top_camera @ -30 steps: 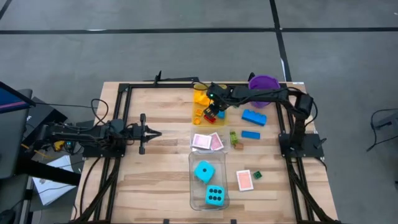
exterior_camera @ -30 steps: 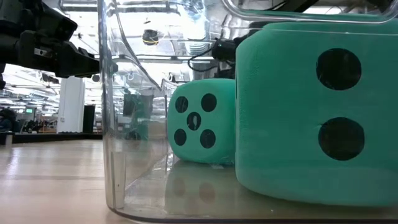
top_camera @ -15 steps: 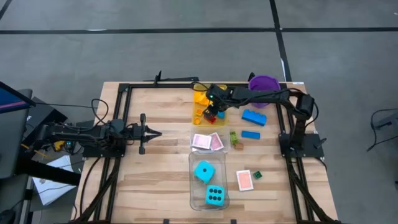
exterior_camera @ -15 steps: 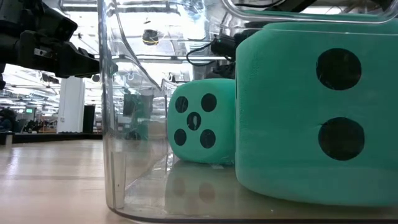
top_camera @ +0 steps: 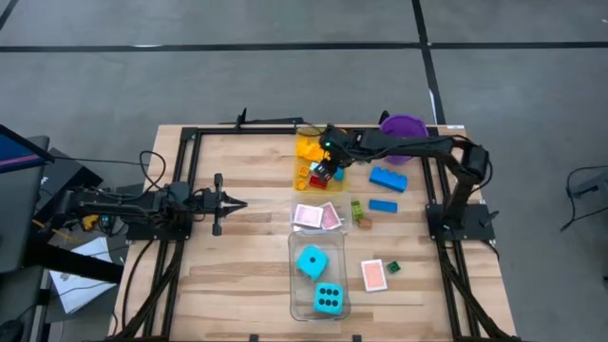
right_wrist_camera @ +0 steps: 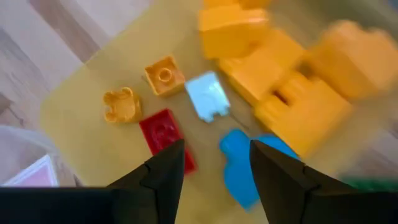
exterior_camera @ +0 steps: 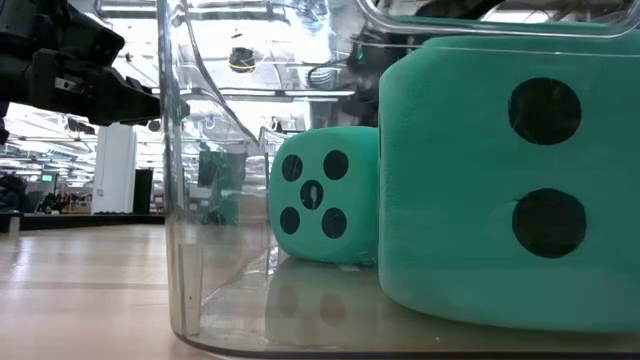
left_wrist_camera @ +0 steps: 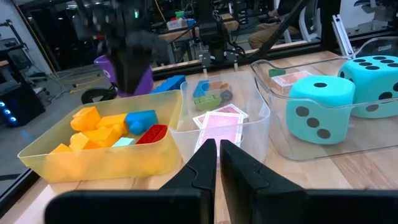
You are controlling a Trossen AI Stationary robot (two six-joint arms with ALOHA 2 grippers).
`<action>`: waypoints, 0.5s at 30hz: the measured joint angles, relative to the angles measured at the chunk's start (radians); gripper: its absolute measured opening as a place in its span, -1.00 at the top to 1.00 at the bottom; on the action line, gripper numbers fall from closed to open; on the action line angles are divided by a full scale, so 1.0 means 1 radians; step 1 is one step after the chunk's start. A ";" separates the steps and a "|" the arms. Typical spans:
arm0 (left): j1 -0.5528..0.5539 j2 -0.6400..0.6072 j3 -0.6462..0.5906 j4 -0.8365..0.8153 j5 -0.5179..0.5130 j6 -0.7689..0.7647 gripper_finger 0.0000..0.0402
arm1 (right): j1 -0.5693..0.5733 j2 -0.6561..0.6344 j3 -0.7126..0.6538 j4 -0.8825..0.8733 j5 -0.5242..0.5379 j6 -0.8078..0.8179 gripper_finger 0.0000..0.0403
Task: Pick & Place Toys
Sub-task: Put the brown game piece into the yellow bin
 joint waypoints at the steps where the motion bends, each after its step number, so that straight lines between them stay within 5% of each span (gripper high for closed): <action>1: 0.000 0.000 0.000 -0.001 0.000 0.000 0.92 | 0.005 -0.026 -0.002 -0.027 0.013 0.022 0.14; 15: 0.000 0.000 0.000 -0.001 0.000 0.000 0.92 | 0.372 -0.310 -0.094 -0.422 0.318 0.513 0.12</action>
